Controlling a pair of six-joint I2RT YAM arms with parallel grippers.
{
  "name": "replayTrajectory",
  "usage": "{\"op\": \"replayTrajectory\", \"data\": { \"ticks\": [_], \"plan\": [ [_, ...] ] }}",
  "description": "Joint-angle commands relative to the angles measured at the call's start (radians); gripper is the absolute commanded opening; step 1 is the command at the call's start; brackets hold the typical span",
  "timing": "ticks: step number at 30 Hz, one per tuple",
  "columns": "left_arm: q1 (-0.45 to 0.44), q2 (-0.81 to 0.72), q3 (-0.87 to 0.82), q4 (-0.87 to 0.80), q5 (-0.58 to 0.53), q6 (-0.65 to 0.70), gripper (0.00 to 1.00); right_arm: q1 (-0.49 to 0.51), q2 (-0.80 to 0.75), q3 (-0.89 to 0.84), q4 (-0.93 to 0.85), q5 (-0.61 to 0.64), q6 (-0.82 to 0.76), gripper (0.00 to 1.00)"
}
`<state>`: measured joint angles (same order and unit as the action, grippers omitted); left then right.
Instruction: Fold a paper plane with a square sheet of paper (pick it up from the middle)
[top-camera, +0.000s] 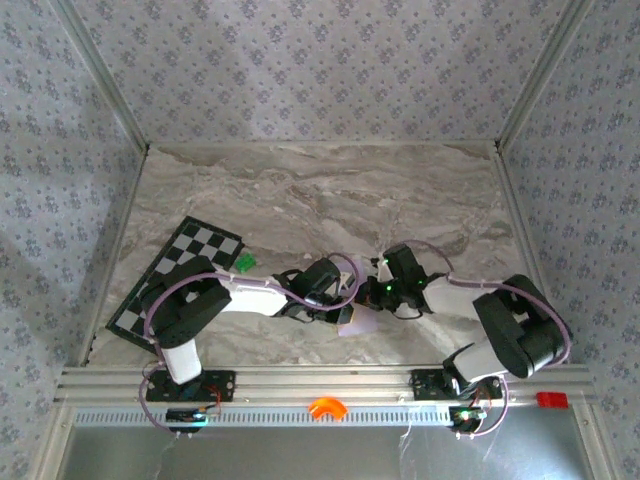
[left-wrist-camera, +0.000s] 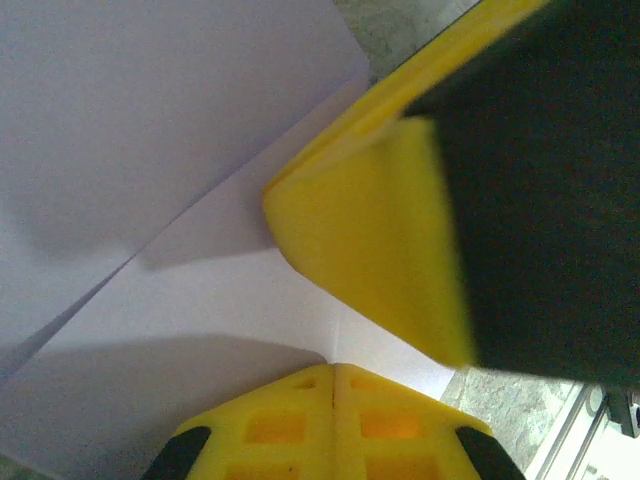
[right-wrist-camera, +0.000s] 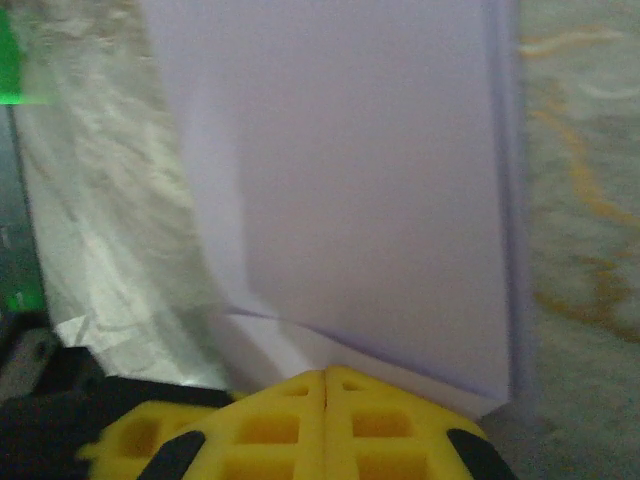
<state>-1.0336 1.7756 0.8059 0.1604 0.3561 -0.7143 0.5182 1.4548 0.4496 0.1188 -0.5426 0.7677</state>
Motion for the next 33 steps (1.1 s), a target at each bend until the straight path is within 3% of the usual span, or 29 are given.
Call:
{"op": "replayTrajectory", "data": {
  "ticks": [1, 6, 10, 17, 25, 33],
  "plan": [
    [0.009, 0.044, -0.01, -0.149, -0.015, 0.031, 0.0, -0.05, 0.036, -0.022, 0.0, -0.002, -0.002, 0.04],
    [0.009, 0.042, -0.017, -0.14, -0.014, 0.027, 0.0, -0.189, 0.038, -0.051, 0.022, -0.062, -0.034, 0.04],
    [0.009, 0.042, -0.017, -0.134, -0.014, 0.021, 0.0, -0.234, 0.023, -0.037, 0.013, -0.093, -0.051, 0.05],
    [0.009, 0.034, -0.018, -0.119, -0.012, 0.013, 0.0, -0.18, -0.112, -0.031, -0.013, -0.057, -0.04, 0.09],
    [0.009, 0.036, -0.053, -0.057, -0.002, -0.017, 0.0, -0.048, -0.071, -0.049, 0.019, -0.032, 0.018, 0.07],
    [0.009, 0.012, -0.019, -0.07, 0.05, -0.012, 0.03, -0.058, -0.004, -0.087, -0.016, 0.04, 0.0, 0.02]
  ]
}}
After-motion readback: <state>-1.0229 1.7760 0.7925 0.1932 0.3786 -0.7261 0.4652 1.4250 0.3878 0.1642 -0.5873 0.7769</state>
